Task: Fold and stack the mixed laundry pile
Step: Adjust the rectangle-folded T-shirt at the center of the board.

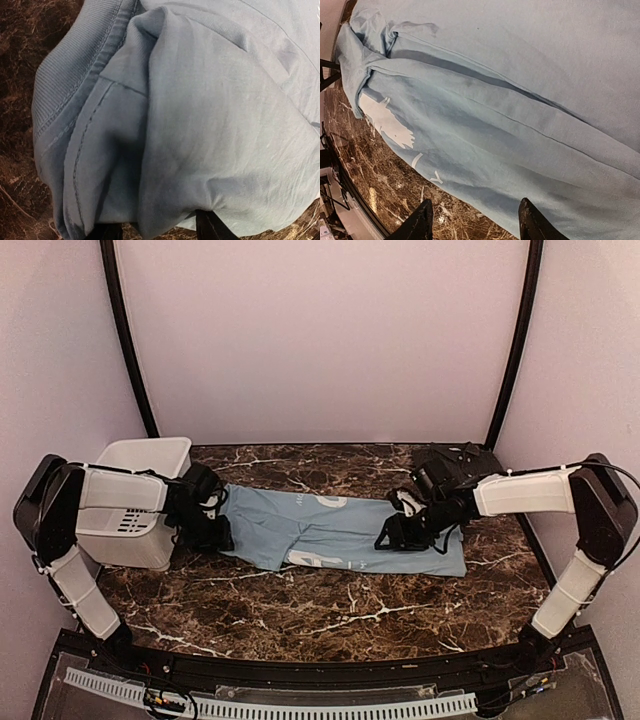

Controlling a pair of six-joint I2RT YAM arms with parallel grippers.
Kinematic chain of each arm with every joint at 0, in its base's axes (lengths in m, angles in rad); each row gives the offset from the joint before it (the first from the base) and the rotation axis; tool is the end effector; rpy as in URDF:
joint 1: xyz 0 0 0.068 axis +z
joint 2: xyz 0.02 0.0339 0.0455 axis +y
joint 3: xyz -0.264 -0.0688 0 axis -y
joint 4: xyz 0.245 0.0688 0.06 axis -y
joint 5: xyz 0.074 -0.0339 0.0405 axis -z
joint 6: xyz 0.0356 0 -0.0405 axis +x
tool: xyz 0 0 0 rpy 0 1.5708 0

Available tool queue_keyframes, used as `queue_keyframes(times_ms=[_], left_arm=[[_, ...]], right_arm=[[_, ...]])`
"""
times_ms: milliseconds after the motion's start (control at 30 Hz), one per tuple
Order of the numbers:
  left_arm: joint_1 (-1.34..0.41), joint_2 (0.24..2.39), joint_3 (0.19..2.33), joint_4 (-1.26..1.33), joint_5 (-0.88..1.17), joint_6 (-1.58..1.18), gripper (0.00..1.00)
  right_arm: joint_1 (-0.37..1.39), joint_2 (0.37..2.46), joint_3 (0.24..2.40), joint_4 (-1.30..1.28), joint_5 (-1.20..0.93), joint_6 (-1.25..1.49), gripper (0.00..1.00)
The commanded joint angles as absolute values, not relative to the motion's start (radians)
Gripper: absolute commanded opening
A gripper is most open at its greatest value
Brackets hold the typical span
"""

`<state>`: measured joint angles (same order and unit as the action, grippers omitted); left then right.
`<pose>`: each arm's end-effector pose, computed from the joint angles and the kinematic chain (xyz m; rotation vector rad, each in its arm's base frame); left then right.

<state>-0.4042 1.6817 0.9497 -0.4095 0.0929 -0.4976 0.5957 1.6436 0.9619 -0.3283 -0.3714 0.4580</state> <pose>0.2903 -0.1278 0.1572 -0.1013 2.7687 -0.3791 0.2612 0.1926 0.1783 -0.3339 2.7030 0.8354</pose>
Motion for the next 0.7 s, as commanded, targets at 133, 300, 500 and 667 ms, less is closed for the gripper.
queue_keyframes(times_ms=[133,300,500,667], left_arm=[[-0.417,1.643,0.921,-0.338,0.133,-0.49,0.41],[-0.428,1.559,0.938,-0.417,0.128,-0.491,0.27],[-0.428,1.518,0.976,-0.486,0.127,-0.485,0.16],[-0.428,1.531,0.999,-0.489,0.138,-0.485,0.03]], right_arm=[[0.603,1.699,0.905,-0.279,-0.352,0.474,0.55],[0.603,1.7,0.899,-0.285,-0.341,0.468,0.55],[0.603,1.693,0.909,-0.296,-0.334,0.46,0.55],[0.603,1.679,0.922,-0.304,-0.337,0.455,0.55]])
